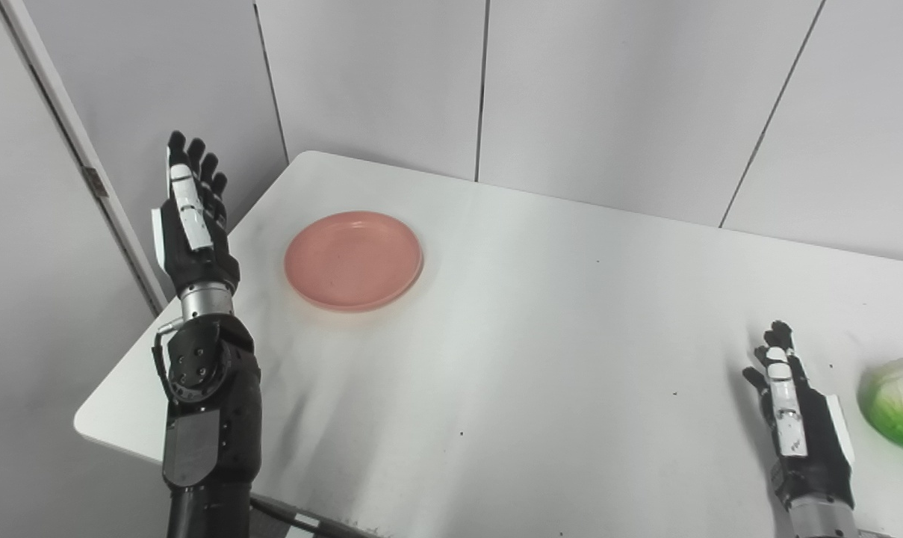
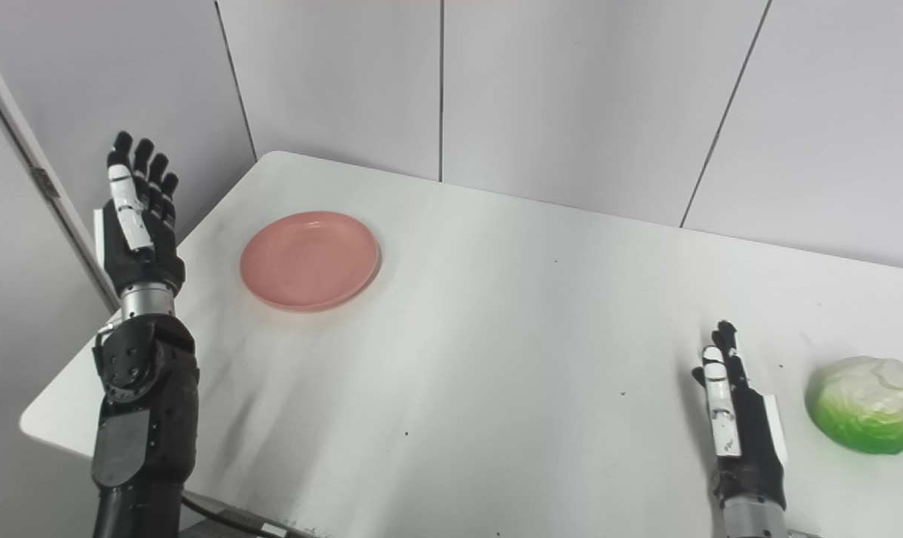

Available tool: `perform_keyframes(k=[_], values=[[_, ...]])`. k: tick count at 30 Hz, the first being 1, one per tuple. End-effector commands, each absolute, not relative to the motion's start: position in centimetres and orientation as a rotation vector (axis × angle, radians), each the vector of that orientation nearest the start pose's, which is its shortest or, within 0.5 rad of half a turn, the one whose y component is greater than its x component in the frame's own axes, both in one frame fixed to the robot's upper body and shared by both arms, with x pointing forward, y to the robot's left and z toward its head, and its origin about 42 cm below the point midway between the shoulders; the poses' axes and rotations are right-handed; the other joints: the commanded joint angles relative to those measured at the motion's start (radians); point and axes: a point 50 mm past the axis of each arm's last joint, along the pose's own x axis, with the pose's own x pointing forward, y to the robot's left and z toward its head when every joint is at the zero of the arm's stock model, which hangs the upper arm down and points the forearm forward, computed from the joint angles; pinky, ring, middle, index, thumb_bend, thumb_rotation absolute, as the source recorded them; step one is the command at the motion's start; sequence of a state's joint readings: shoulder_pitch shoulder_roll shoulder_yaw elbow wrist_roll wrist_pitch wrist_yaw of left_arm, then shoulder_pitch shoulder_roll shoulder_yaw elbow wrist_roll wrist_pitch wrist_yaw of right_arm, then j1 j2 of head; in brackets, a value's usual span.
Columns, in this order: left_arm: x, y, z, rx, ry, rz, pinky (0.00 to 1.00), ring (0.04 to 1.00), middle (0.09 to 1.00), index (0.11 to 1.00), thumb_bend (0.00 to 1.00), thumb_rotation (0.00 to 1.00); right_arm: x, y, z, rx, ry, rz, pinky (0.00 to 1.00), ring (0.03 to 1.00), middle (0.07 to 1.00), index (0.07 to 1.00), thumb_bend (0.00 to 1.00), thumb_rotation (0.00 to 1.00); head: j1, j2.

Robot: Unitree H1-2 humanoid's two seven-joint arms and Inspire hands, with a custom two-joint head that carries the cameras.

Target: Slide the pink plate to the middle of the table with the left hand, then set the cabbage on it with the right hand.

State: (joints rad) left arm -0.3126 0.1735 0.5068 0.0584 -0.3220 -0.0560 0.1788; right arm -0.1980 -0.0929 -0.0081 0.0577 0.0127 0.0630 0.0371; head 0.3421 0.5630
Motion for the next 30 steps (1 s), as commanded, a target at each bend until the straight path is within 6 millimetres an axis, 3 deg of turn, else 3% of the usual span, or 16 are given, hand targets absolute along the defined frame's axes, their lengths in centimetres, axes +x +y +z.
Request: perform_keyframes(k=[1, 30], values=[[35.6, 39.5, 22.5, -0.239, -0.487, 0.564, 0.97, 0.967, 0.97, 0.965, 0.44, 1.0, 35.2, -22.8, 15.2, -0.088, -0.129, 0.068, 0.98, 0.97, 0.986, 0.985, 0.14, 1.0, 0.002, 0.001], [38.0, 40.8, 17.4, -0.305, -0.31, 0.603, 0.98, 0.967, 0.969, 0.965, 0.43, 1.0, 35.2, -22.7, 15.2, -0.081, -0.128, 0.068, 0.98, 0.977, 0.991, 0.986, 0.14, 1.0, -0.002, 0.005]])
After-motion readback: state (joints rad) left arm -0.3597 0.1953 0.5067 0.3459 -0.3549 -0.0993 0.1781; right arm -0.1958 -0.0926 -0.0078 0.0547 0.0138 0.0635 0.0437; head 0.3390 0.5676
